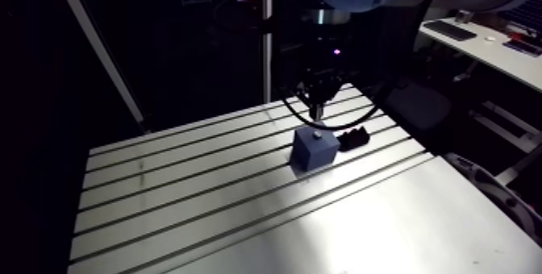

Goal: Pick up the M10 bolt and insert it into the hex recess until seated.

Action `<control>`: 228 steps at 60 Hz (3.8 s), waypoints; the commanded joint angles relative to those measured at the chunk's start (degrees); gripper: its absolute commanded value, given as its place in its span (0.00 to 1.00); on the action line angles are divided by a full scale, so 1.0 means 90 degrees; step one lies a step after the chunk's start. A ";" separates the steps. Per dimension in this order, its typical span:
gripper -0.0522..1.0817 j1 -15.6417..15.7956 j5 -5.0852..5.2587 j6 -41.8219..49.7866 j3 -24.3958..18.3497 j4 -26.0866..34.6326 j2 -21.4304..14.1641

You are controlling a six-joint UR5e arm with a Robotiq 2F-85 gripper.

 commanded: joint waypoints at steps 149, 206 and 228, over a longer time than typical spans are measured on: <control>0.99 -0.0124 -0.0001 -0.0072 0.0480 -0.0400 0.0100; 1.00 -0.0124 -0.0001 -0.0082 0.0470 -0.0400 0.0091; 1.00 -0.0124 -0.0010 -0.0160 0.0509 -0.0575 0.0100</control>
